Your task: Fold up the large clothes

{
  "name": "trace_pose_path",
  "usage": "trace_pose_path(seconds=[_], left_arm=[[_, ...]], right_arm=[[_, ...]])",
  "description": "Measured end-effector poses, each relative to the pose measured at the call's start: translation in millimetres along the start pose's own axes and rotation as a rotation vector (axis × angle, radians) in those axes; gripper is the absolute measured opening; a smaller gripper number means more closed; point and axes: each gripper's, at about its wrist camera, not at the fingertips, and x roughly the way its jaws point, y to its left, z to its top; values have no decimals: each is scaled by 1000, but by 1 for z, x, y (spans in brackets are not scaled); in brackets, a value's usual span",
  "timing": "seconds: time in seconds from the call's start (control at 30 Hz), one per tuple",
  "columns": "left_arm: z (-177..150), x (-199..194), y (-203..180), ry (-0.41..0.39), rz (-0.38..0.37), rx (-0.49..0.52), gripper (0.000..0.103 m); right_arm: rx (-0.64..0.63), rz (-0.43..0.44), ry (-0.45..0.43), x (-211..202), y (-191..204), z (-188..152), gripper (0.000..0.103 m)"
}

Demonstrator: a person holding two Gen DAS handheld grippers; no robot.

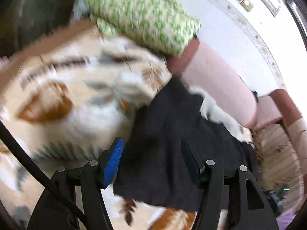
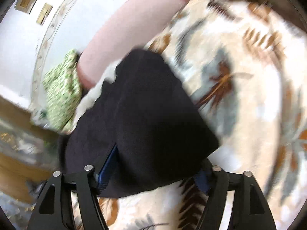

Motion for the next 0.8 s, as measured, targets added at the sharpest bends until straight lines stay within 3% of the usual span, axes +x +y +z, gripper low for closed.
trace_pose_path(seconds=[0.03,0.1,0.17,0.2,0.27,0.37,0.4,0.47,0.57,0.7,0.8], left_arm=[[2,-6,-4,-34,16,17,64],[7,-15,-14,-101,58,65,70],[12,-9,-30,-126,99,111,72],[14,-1,-37,-107,100,128,72],[21,26,-53,-41,66,162,72],[30,80,-65,54,64,169,72],[32,96,-65,70,88,173,72],[39,131,-65,82,169,198,72],[41,165,-62,119,190,215,80],[46,188,-52,141,176,174,94],[50,208,-36,191,120,91,102]], right_arm=[[-8,-72,-49,-8,3,3,78],[-26,-125,-117,-15,10,5,78],[-125,-215,-191,-13,30,8,78],[-185,-241,-212,-7,43,10,78],[-292,-189,-242,6,69,16,73],[-426,-229,-351,23,109,22,73],[-461,-192,-342,31,116,23,73],[-485,-144,-241,64,121,30,73],[-478,-184,-153,107,113,44,73],[-353,-189,-111,127,83,72,72],[-243,-163,-74,138,52,92,72]])
